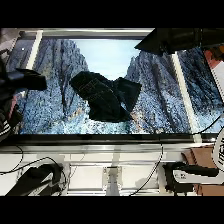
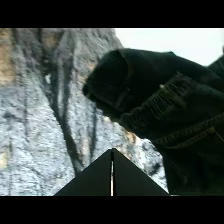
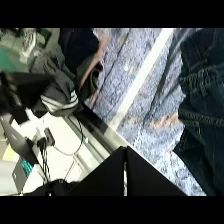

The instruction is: Fold the clothes and pants, and hang the long-sleeved shirts on hangers.

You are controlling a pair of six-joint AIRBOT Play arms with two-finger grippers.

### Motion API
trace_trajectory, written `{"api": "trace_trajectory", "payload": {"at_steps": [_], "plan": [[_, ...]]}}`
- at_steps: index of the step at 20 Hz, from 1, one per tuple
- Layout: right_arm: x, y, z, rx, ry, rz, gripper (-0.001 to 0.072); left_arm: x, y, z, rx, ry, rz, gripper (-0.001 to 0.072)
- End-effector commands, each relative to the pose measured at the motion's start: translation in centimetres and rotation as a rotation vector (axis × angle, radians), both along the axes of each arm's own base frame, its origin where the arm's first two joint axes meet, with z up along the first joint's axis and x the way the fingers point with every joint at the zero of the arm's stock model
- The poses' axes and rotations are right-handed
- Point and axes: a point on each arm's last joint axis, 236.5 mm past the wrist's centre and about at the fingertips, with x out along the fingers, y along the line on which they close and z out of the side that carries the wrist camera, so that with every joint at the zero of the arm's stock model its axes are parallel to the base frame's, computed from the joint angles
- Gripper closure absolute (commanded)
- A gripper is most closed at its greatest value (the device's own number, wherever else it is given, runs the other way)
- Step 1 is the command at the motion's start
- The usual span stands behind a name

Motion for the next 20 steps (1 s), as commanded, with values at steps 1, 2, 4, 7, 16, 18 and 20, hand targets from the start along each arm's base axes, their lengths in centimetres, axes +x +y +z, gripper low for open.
{"api": "trace_trajectory", "payload": {"at_steps": [1, 2, 4, 7, 16, 18, 20], "plan": [[1.0, 0.1, 1.0, 0.036, -0.033, -0.036, 0.0702, 1.3, -3.0, -3.2, -0.044, 0.103, -0.089, 0.0691], [1.2, 0.0, 0.9, 0.027, -0.036, -0.043, 0.0702, 1.6, -3.6, -4.2, -0.054, 0.132, -0.103, 0.0691], [1.6, 0.1, 1.6, 0.058, -0.050, -0.060, 0.0702, 2.4, -4.7, -6.1, -0.052, 0.181, -0.143, 0.0692], [3.4, -2.1, -0.9, -0.085, -0.103, -0.110, 0.0708, 3.7, -5.2, -9.3, -0.047, 0.265, -0.141, 0.0691], [0.0, -3.7, -1.9, 0.308, 0.120, 0.270, 0.0706, 10.2, -10.7, -12.5, -0.172, 0.161, -0.275, 0.0126], [1.6, -4.2, -5.0, 0.219, 0.164, 0.206, 0.0692, 11.2, -10.9, -13.8, -0.173, 0.166, -0.271, 0.0127], [4.0, -6.2, -9.0, 0.057, 0.213, 0.057, 0.0397, 12.1, -10.9, -15.3, -0.168, 0.174, -0.261, 0.0127]]}}
